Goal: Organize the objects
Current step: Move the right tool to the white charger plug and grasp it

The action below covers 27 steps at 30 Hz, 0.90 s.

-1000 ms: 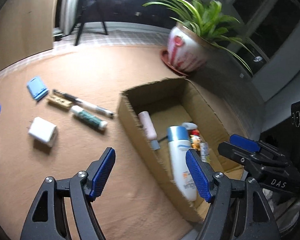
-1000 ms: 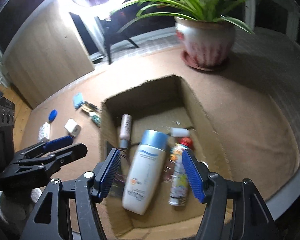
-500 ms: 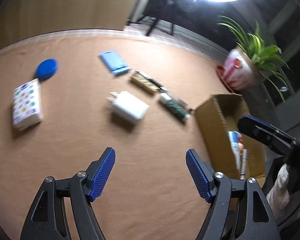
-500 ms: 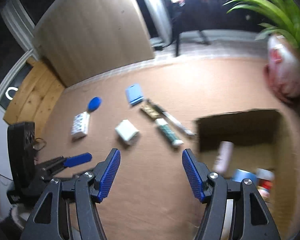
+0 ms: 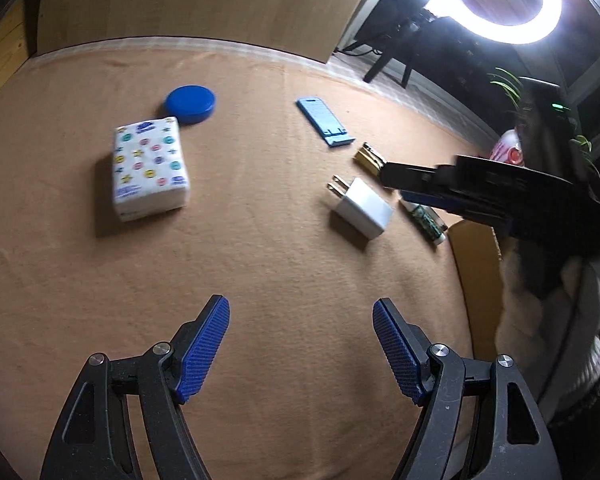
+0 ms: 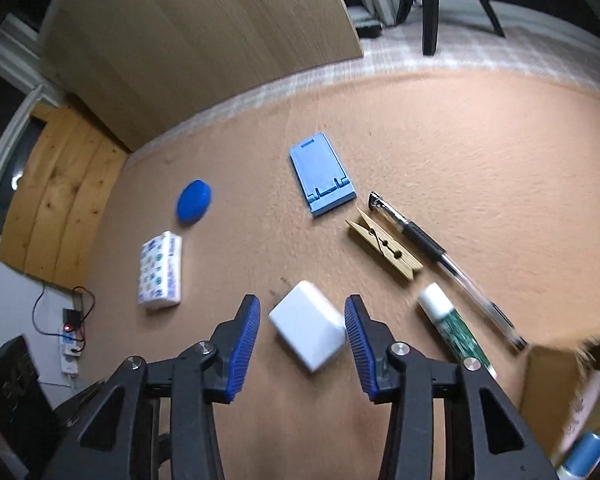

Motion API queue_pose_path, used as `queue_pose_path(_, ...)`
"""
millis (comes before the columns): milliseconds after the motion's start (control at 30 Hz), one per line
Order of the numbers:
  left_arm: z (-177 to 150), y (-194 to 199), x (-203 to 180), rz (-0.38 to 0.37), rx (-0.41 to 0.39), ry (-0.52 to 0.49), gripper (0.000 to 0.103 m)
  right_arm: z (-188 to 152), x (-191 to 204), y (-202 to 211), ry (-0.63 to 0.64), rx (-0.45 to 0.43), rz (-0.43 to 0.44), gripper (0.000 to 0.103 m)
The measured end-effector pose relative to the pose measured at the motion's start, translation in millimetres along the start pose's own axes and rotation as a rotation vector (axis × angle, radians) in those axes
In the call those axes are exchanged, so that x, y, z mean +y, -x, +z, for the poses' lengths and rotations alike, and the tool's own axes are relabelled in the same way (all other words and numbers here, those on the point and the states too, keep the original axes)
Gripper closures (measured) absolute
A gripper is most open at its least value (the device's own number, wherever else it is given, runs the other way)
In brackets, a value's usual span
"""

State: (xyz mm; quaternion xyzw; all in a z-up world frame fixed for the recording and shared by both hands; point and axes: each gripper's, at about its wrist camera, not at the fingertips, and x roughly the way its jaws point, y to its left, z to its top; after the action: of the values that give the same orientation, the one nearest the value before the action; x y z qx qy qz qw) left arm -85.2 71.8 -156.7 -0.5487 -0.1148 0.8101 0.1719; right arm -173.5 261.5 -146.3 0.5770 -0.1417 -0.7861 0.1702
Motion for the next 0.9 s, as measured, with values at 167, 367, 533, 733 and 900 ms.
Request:
queue_pose_path(167, -1, 4, 14, 0.001, -0.001, 0.019, 0.026, -1, 0, -15, -0.02, 0.049, 0.002, 0.076)
queue_pose_path(367, -2, -1, 16, -0.011, 0.013, 0.014, 0.026, -19, -1, -16, -0.089, 0.081, 0.056, 0.077)
queue_pose_path(533, -1, -9, 6, -0.042, 0.032, -0.016, 0.026, -35, 4, -16, -0.108, 0.08, 0.098, 0.078)
queue_pose_path(733, 12, -31, -7, -0.07, 0.058, -0.073, 0.027, -33, -5, -11, -0.151, 0.048, 0.116, 0.078)
queue_pose_path(900, 29, -46, -21, -0.054, 0.049, -0.166, 0.027, -28, -1, -12, -0.132, 0.061, 0.136, 0.077)
